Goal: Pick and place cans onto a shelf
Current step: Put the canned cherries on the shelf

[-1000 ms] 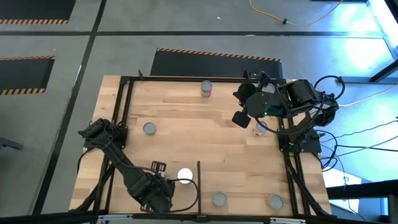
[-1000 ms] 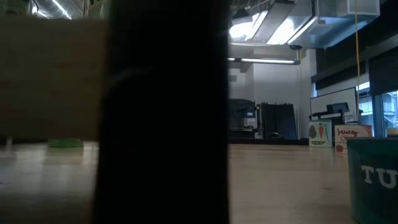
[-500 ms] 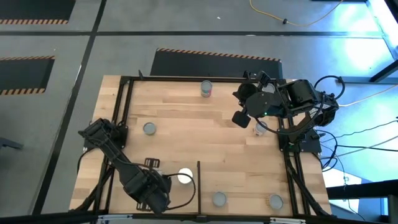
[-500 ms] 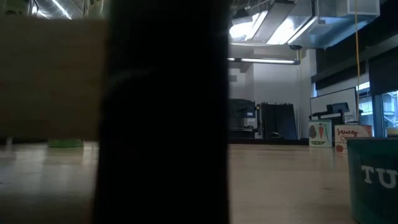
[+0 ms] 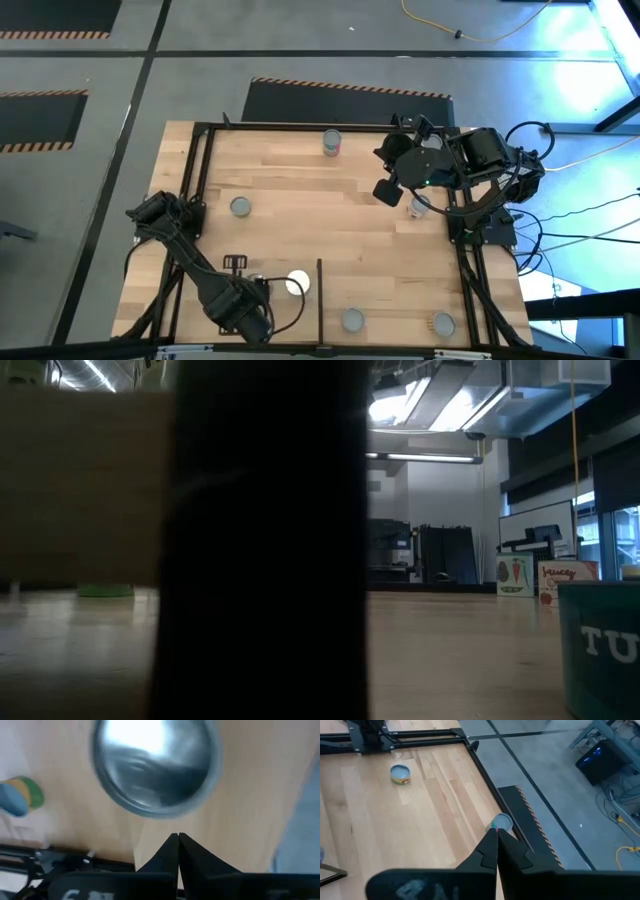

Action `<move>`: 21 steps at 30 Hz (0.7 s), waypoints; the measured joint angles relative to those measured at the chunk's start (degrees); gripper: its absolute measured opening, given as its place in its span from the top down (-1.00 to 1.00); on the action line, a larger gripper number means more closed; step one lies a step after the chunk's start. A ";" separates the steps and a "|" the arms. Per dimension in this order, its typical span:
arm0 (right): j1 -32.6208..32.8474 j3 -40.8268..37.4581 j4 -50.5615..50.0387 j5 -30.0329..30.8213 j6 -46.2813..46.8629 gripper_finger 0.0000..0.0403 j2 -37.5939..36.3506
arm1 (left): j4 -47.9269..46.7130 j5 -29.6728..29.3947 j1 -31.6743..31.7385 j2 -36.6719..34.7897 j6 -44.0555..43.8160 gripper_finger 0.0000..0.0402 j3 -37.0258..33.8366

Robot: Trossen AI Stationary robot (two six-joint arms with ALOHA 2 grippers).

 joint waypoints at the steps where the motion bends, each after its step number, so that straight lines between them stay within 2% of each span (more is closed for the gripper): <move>1: 0.00 0.00 0.00 -0.10 -0.02 0.98 0.00 | -0.03 0.32 0.07 0.00 0.00 0.99 -0.46; 21: 0.00 0.00 0.00 -0.37 -0.11 0.98 0.00 | -0.02 -3.81 2.25 0.00 1.97 1.00 -2.44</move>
